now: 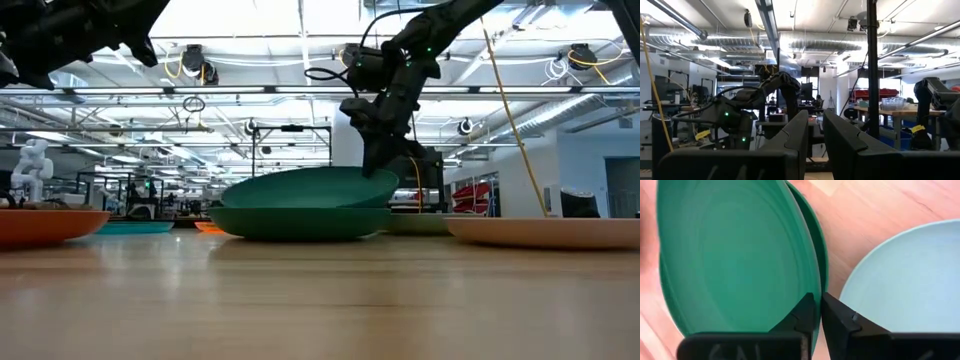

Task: Stack plastic plates
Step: Stack the bottom dark green plate on top of the top dark green plate, then stack the light blue plate on top of the dark green plate

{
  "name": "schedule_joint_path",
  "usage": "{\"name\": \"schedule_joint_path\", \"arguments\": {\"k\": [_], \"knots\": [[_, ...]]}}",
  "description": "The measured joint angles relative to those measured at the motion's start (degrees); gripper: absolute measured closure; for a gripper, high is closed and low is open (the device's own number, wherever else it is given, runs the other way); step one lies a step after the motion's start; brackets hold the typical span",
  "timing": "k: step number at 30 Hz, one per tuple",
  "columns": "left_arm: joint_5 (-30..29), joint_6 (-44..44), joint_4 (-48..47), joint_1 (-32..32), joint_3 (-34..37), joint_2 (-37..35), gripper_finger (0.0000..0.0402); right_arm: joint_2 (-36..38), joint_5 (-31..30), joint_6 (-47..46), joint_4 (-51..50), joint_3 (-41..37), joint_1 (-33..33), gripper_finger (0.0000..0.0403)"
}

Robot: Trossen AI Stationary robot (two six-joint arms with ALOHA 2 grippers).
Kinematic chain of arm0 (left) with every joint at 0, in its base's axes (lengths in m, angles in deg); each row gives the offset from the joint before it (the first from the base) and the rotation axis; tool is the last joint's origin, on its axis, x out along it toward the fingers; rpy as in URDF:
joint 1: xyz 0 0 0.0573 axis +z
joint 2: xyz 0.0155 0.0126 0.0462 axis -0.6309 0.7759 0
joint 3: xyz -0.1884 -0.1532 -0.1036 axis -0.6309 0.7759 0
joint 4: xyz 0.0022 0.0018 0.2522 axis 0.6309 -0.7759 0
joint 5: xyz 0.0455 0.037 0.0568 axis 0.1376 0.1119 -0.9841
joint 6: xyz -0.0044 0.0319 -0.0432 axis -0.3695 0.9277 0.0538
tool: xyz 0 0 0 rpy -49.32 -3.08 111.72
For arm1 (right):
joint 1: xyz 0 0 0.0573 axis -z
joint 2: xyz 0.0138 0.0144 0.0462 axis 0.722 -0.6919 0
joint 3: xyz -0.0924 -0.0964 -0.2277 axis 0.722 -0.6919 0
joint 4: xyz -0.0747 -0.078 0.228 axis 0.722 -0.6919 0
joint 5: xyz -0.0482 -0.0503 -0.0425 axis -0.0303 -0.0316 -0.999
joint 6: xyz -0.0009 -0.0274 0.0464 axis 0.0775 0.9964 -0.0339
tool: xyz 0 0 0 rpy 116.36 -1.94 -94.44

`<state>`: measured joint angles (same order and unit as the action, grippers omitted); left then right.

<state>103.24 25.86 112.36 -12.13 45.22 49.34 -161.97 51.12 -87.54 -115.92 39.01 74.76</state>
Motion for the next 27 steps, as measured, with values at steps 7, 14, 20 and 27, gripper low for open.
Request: {"name": "schedule_joint_path", "arguments": {"k": [7, 14, 20, 27], "knots": [[0.0, 0.5, 0.0, 0.0, 0.0, 0.0, 0.0337, 0.0, 0.0, 1.3, 0.2, 0.0, 0.0, 0.037], [0.0, 0.1, 0.0, 0.0, 0.0, 0.0, 0.0337, 0.0, 0.0, 2.9, 1.1, 0.0, 0.0, 0.0304], [0.0, -0.9, 0.0, 0.0, 0.0, 0.0, 0.0337, 1.3, 0.2, 5.9, 1.8, 0.0, 0.7, 0.0252], [0.4, -10.9, -1.4, -0.2, 0.0, 0.0, 0.0337, 5.4, -2.9, 11.0, 0.0, 0.0, -3.7, 0.0247]]}}
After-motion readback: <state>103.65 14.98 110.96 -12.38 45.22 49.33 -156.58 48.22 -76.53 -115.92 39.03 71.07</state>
